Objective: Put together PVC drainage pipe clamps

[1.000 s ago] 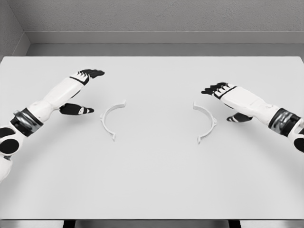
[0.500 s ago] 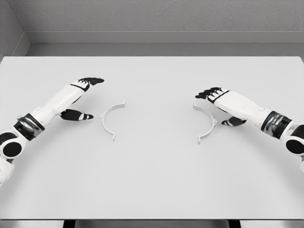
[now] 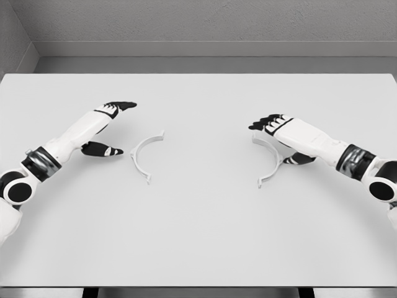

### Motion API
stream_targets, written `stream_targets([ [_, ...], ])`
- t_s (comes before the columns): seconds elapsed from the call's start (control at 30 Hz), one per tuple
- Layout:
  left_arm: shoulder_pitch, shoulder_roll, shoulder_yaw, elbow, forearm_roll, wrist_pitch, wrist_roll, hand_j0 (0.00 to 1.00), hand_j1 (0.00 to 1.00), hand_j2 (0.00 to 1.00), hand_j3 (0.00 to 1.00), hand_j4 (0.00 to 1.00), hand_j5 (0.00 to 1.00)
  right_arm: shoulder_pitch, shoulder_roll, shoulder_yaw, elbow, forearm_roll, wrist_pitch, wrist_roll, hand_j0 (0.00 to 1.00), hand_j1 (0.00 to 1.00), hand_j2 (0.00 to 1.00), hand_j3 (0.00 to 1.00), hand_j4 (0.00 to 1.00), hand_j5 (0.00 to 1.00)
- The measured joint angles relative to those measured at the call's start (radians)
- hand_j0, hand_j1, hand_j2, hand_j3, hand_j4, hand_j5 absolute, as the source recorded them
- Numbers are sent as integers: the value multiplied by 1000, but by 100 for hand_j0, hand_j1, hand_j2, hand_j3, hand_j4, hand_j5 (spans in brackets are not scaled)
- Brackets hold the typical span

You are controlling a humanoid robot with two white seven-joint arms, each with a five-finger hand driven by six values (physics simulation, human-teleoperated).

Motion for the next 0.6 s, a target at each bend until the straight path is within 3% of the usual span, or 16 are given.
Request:
stream_targets([
  [0.6, 2, -39, -1, 17, -1, 0, 0, 100, 100, 100, 100, 100, 100, -32, 24, 40, -24, -1, 29, 3, 100, 100, 100, 100, 100, 100],
])
